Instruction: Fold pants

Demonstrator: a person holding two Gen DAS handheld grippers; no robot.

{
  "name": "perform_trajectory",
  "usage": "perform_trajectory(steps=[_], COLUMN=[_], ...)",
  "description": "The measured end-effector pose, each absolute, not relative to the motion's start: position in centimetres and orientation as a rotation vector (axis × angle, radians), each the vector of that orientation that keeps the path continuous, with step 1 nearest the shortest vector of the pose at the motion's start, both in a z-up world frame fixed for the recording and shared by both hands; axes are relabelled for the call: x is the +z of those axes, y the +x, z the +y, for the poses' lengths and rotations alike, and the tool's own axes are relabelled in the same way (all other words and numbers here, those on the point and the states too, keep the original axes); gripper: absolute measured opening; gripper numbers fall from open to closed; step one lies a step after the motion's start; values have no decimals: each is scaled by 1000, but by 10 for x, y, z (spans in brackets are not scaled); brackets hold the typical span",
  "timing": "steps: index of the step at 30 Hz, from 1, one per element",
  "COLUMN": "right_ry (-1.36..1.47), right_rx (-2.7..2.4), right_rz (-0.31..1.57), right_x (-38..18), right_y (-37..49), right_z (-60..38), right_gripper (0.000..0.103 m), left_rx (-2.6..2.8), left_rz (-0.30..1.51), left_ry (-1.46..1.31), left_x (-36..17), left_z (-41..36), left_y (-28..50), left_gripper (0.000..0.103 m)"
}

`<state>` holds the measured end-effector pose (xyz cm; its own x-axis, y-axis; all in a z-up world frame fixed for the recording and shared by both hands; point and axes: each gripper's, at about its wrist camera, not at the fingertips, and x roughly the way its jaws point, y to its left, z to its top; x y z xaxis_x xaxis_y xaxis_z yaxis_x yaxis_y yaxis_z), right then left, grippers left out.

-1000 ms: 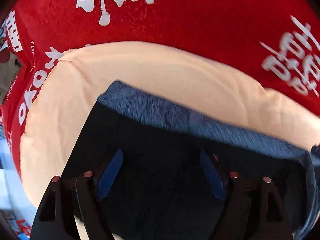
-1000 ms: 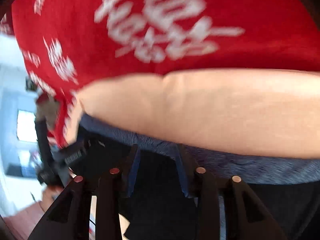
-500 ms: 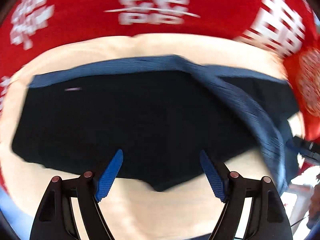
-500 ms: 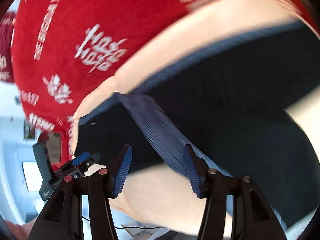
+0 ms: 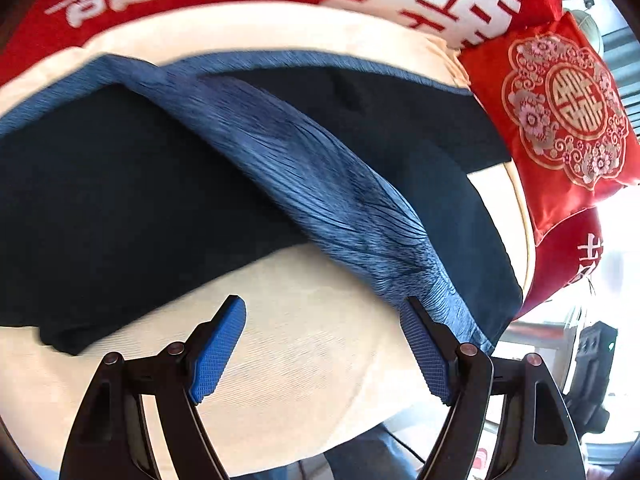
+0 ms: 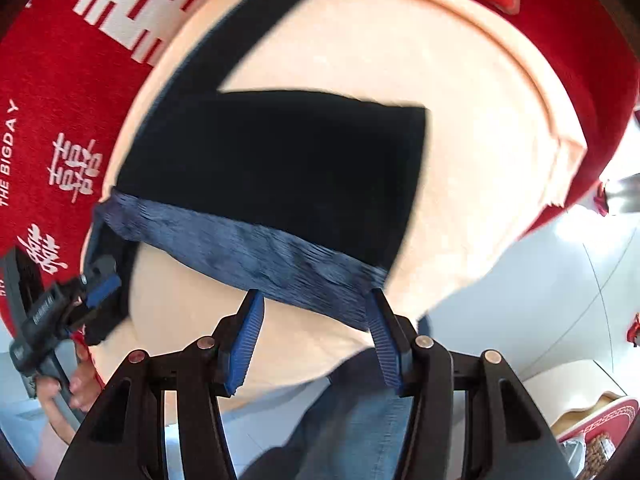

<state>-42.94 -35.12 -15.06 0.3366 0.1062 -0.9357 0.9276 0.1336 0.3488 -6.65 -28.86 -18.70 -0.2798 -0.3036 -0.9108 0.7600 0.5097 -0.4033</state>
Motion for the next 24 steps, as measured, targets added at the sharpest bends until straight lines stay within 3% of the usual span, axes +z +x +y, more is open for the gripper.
perform_trajectory(steps=[11,12,13,14,15,16,24], right_ry=[1388,1413,1444,1473,1485,1479,1326], right_rx=[-576,-559,-526,-496,-485,-469,-411], right_rz=[1029,1019,998,965,942,916,768], right_x=[-195,-196,-196,-194,-188,-177,-88], right_y=[-446,-447,-448,-449,-451,-449,-419], right_z=[-375,-377,-380,-381,-382,-388,-471], right_gripper=[56,47,28,23,19,17,17], left_rx=[-1126,-1118,-1120,-1128,-1146,-1160,-1177], left_rz=[1557,1556,1555,1558,1568,1587,1452], left_ry=[385,387,378,371,357,358,298], left_x=[-198,-197,-195,-195,-193,-191,-137], left_z=[-314,-315,-317,-318,-320,-325,-370], left_y=[-96,-96,-97,-98,-99,-101,-87], left_gripper=[81,81,79,72,49,40,40])
